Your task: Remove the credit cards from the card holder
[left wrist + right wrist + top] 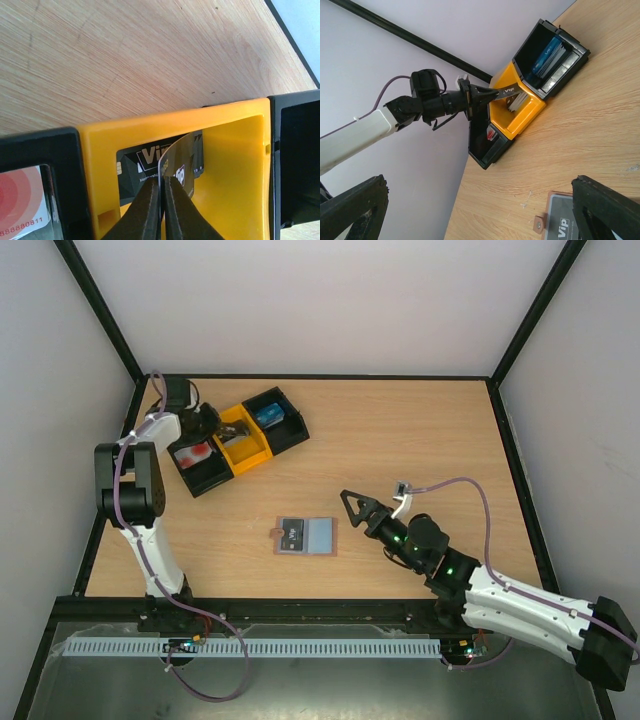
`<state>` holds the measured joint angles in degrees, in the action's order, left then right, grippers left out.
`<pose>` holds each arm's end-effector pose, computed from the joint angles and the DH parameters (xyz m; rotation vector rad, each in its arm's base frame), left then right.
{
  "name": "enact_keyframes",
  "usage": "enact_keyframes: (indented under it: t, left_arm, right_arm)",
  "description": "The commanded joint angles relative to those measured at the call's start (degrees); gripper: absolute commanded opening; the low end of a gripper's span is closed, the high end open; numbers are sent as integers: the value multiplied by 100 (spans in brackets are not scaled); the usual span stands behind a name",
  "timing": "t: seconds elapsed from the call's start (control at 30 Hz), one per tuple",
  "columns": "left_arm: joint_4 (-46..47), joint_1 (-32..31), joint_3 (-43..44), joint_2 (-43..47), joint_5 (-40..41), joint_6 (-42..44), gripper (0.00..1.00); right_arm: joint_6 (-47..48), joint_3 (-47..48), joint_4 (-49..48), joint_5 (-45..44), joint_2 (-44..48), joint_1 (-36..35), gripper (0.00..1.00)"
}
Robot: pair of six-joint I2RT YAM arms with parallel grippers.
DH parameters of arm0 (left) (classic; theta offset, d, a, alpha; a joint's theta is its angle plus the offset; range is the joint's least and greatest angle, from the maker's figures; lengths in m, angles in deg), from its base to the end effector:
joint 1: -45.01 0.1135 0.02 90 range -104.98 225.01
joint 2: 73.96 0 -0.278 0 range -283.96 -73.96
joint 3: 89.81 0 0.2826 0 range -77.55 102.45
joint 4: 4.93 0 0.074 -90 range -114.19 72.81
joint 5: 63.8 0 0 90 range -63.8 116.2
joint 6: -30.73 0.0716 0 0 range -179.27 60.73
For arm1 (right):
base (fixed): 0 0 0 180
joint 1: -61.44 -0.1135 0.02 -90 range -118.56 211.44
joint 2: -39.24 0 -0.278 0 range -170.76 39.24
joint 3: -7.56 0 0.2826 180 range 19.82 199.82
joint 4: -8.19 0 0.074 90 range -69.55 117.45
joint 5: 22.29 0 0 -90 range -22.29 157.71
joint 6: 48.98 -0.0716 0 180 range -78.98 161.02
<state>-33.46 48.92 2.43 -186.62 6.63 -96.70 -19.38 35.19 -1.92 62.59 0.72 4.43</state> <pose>0.4854 0.0091 0.1648 -0.7222 2.3657 -0.6741 0.1280 0.1855 0.2313 0.1331 1.8031 1.4806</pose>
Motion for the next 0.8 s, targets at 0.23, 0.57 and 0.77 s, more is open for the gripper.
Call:
enact_keyframes:
  t: [0.23, 0.57, 0.77]
  left_arm:
    - [-44, -69, 128, 33, 409, -78, 3]
    - [238, -154, 25, 43, 516, -255, 3]
    - [285, -212, 2, 19, 670, -285, 3]
  right_arm:
    - [106, 123, 129, -239, 202, -22, 98]
    - [134, 131, 193, -275, 260, -25, 98]
    - [150, 150, 224, -288, 301, -22, 98]
